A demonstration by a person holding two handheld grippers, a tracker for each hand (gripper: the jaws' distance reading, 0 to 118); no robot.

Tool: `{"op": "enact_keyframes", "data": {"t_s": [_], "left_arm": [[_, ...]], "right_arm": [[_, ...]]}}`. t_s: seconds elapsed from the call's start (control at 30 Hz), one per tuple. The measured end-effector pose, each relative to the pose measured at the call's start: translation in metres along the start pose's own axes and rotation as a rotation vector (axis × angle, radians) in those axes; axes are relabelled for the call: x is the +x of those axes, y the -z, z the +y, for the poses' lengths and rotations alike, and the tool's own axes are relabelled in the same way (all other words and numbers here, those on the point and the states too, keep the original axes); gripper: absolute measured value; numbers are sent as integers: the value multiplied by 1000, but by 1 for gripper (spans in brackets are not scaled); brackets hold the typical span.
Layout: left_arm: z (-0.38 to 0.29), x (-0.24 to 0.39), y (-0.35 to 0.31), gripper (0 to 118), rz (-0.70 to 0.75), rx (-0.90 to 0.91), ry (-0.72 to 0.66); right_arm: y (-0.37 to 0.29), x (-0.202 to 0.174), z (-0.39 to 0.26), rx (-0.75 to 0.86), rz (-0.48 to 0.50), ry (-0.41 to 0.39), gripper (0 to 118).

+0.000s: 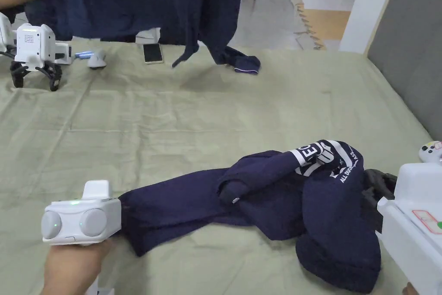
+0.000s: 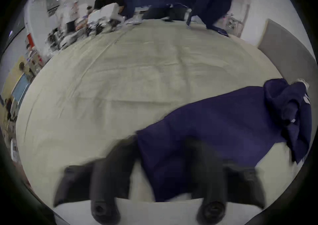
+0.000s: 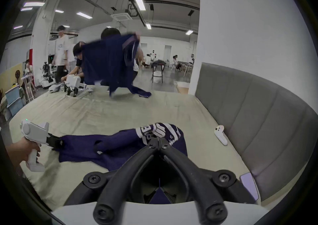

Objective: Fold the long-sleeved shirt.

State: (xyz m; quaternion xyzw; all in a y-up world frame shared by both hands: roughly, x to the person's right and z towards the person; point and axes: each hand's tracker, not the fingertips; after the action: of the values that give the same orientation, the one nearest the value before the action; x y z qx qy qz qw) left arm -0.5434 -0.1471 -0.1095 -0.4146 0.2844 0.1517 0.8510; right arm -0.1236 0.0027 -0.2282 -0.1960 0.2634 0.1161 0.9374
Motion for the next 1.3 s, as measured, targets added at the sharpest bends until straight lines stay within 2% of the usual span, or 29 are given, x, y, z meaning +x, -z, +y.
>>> {"op": "enact_keyframes", "data": {"t_s": [0.03,0.07,0.1,0.13,0.17,0.23,0.37,0.43,0.6,0.63,0.67,0.7,0.73,0.77,0.8,0.83,0.9,0.93,1.0,1.03,1.13,1.3], "left_arm": [[-1,11,3,7,74,-13,36],[-2,17,4,7,122,-23,86],[-5,20,6,7,124,-8,102],[-5,19,4,6,120,-5,84],[-4,17,3,6,117,-7,72],[-1,6,14,6,99,-17,41],[1,7,11,6,86,-34,53],[0,9,11,6,95,-37,71],[-5,26,2,6,135,-24,136],[-6,28,1,6,140,-22,144],[-7,29,0,6,144,-20,150],[-9,30,-1,6,148,-18,154],[-6,25,11,6,150,-22,159],[-5,25,13,6,154,-19,170],[-6,26,13,6,159,-18,180],[-6,26,13,6,162,-16,185],[-4,29,6,6,170,-16,209],[-3,28,-2,6,165,-7,216],[3,21,-21,6,184,78,158],[8,18,-33,6,182,116,144],[35,12,-74,6,203,227,144],[89,8,-166,6,220,405,96]], "right_arm": [[2,3,-3,-17,-1,1,6],[5,7,-8,-55,13,4,25],[7,10,-12,-87,18,4,60],[13,16,-20,-137,11,-7,108],[17,20,-28,-189,-2,-6,118],[17,31,-50,-196,-6,3,118],[37,39,-93,-367,2,-8,118],[52,39,-109,-410,52,9,118],[92,28,-134,-430,110,-30,117],[100,27,-139,-467,121,-31,110],[105,23,-140,-493,98,-46,94],[106,22,-142,-505,75,-50,73],[101,25,-140,-472,128,24,64],[95,27,-135,-472,111,58,54],[100,37,-143,-460,114,61,35],[96,39,-141,-439,68,28,27],[87,48,-134,-446,84,38,25],[75,41,-126,-407,77,19,25],[61,48,-109,-354,45,-24,25],[54,55,-98,-320,30,-17,25],[23,59,-51,-207,-10,-60,25],[-6,88,40,-45,-43,-110,25]]}}
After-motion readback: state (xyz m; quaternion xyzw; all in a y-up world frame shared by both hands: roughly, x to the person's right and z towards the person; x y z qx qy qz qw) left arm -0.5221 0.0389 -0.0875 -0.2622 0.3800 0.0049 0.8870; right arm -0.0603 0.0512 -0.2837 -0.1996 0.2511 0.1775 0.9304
